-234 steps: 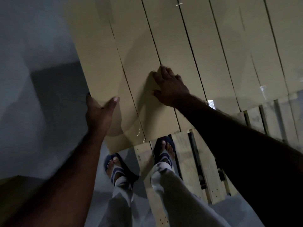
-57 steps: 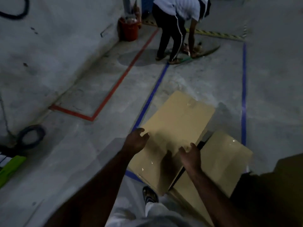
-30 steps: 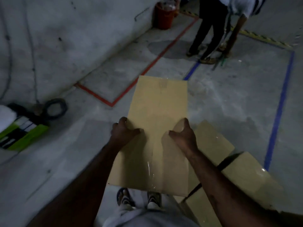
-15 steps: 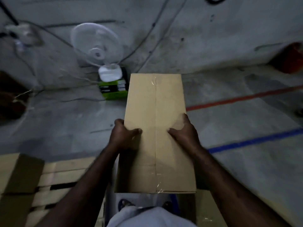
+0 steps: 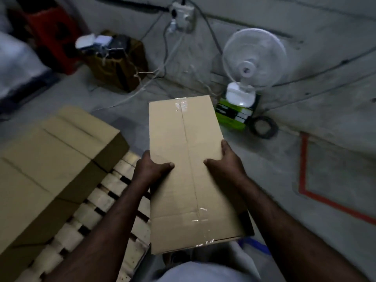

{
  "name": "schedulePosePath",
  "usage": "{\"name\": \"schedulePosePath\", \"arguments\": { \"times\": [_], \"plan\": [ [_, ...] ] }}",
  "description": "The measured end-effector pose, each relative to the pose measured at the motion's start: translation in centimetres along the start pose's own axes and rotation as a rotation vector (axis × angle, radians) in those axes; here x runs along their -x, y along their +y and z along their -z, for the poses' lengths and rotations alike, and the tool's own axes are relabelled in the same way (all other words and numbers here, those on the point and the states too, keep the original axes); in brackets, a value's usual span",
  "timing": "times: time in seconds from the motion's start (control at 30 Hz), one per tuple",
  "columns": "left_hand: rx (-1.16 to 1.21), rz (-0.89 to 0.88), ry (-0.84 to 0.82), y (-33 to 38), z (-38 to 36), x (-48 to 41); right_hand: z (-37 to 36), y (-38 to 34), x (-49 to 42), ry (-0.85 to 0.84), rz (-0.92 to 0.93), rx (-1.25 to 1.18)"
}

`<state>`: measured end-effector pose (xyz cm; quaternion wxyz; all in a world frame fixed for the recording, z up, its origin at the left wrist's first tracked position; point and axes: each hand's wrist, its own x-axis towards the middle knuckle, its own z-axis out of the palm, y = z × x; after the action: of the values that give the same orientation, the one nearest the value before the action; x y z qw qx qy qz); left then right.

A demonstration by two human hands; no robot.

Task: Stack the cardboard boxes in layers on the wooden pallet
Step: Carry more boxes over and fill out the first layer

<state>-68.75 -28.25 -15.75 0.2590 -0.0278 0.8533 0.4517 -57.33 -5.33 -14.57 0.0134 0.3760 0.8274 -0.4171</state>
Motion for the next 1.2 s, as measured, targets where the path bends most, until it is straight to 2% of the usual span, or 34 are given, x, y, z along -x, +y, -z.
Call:
{"name": "schedulePosePath", "arguments": {
  "times": [0.2, 0.37, 0.53, 0.7, 0.93, 1.03, 1.2],
  "plan": [
    [0.116, 0.193, 0.214, -3.3, 5.0, -3.6, -6.6, -6.9, -7.7, -0.246, 0.188, 0.187],
    [0.209, 0.348, 0.387, -6.0, 5.4, -8.2, -13.3, -10.9, -15.6, -0.425, 0.312, 0.318],
    [0.308, 0.536, 0.527, -11.5, 2.9, -14.8, -21.9, -10.9, -23.7, -0.65, 0.419, 0.461],
    [0.39, 0.671, 0.578, -17.0, -0.5, -20.7, -29.5, -8.1, -29.8, -0.798, 0.446, 0.537],
    [0.409, 0.693, 0.652, -25.7, -4.4, -28.5, -40.9, -2.1, -35.6, -0.855, 0.344, 0.538],
    [0.42, 0.698, 0.649, -28.2, -5.2, -30.9, -43.7, -0.9, -37.0, -0.856, 0.44, 0.589],
    [0.435, 0.7, 0.648, -30.6, -6.2, -32.5, -45.6, 0.5, -38.3, -0.831, 0.474, 0.604]
  ]
}}
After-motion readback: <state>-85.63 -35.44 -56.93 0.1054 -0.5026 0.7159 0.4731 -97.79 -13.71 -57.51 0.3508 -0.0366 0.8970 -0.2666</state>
